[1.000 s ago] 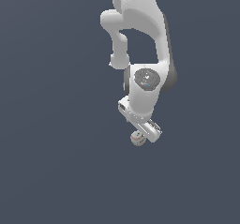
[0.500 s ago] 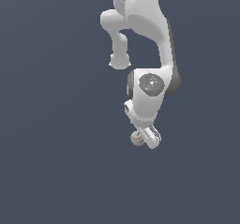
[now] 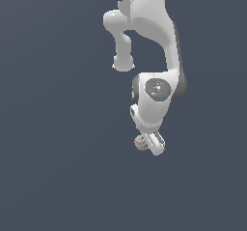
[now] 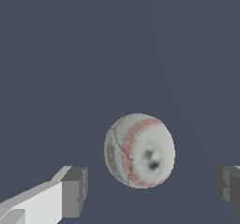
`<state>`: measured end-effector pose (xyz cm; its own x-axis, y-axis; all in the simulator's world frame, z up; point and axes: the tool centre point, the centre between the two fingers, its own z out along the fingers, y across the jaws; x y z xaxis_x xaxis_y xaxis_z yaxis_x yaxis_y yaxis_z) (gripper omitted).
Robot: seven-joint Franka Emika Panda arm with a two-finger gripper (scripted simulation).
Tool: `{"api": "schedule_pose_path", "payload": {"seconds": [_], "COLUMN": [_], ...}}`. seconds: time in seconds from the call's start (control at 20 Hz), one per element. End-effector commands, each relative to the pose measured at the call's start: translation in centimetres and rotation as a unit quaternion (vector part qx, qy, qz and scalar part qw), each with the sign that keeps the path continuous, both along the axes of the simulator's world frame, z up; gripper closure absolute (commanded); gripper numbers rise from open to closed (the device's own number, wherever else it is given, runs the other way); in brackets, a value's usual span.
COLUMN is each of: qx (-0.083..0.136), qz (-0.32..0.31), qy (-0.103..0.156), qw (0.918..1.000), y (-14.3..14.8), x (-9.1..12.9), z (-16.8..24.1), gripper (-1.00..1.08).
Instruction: Pick up the object and move it to a goal position.
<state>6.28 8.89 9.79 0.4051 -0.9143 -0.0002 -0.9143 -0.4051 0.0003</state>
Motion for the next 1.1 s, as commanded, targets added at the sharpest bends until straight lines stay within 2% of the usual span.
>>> {"api": "schedule_pose_path", "payload": {"seconds": [0.0, 0.25, 0.6, 0.9, 0.95, 1.05], "qx": [0.000, 0.000, 0.000, 0.000, 0.000, 0.000], "qz": [0.000, 0.000, -0.002, -0.002, -0.002, -0.002], "qy": [0.000, 0.000, 0.000, 0.000, 0.000, 0.000], "qw": [1.0000, 1.0000, 1.0000, 1.0000, 1.0000, 1.0000], "y": [0.0, 0.0, 0.0, 0.0, 0.0, 0.0], "x": [0.0, 0.0, -0.1, 0.0, 0.0, 0.0], "z": [0.0, -1.0, -4.5, -5.0, -5.0, -5.0], "gripper": [-0.92, -0.92, -0.92, -0.92, 1.08, 1.08]}}
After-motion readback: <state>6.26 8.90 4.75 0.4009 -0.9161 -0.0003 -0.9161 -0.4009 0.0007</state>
